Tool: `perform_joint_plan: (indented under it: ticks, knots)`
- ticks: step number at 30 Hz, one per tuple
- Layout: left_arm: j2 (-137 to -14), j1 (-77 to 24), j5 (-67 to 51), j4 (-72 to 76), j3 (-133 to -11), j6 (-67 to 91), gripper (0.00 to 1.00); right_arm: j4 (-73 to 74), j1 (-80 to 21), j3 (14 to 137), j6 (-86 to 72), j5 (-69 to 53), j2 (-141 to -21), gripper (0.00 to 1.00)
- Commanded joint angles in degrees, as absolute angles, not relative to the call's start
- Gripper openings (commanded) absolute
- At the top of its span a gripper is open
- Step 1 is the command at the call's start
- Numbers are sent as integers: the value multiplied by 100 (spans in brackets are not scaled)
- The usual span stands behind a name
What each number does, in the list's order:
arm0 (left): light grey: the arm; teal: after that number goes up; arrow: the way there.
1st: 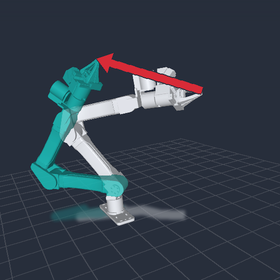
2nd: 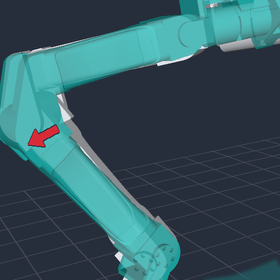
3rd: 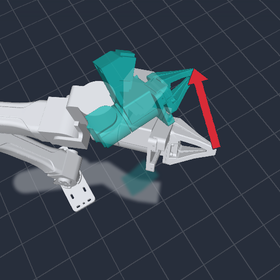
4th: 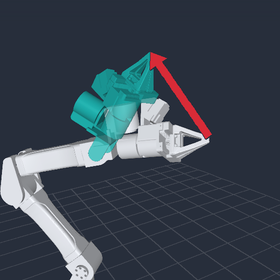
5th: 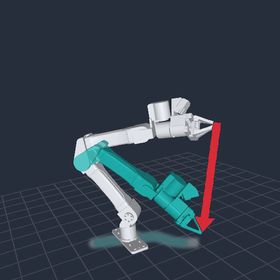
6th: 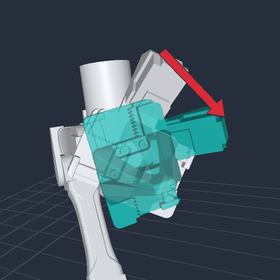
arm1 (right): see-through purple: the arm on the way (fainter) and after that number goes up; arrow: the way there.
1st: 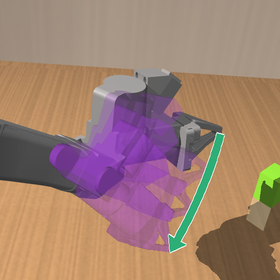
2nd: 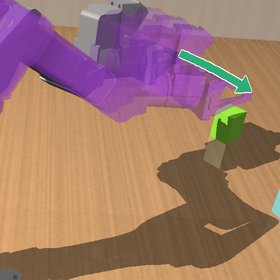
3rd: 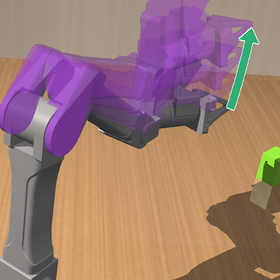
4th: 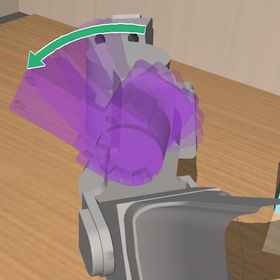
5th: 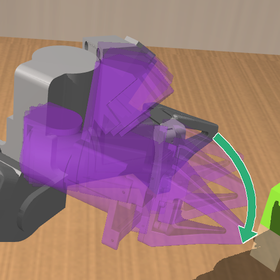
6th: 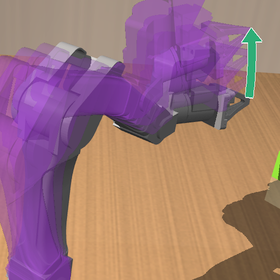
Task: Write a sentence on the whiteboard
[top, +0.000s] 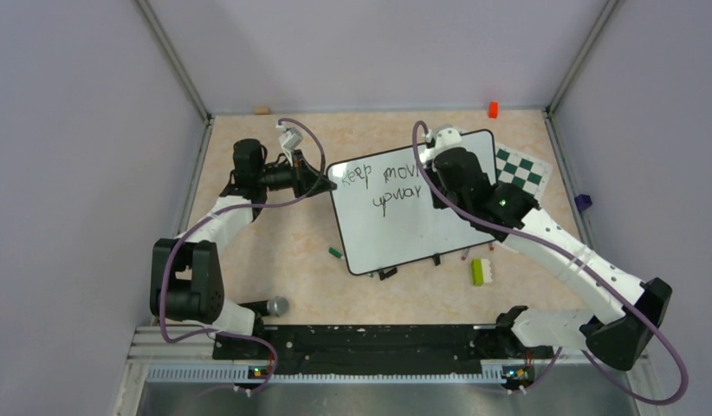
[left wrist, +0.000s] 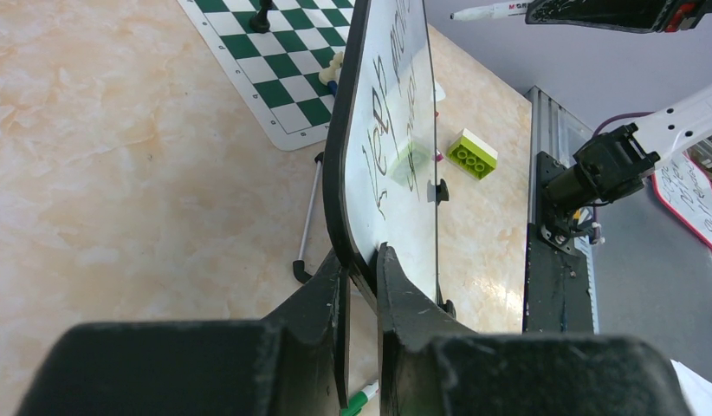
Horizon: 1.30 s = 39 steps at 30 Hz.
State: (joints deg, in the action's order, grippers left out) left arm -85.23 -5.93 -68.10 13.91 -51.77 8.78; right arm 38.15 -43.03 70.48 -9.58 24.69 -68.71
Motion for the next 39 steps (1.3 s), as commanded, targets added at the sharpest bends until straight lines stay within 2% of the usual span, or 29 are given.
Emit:
perform_joint_plan:
  ticks: [1,23,39]
  knots:
    - [-8640,-923,-7266,658,-4882,-88,13,3823,-4168,6930,-1038,2427,-6864,0]
    - [-8648,-923,-7267,658,-4874,-97,13,3473,-3929,6813,-1053,2415,-7256,0]
    - [-8650,-923,-7273,650,-4873,-97,13,3436,-3929,6820,-1058,1852,-7318,0]
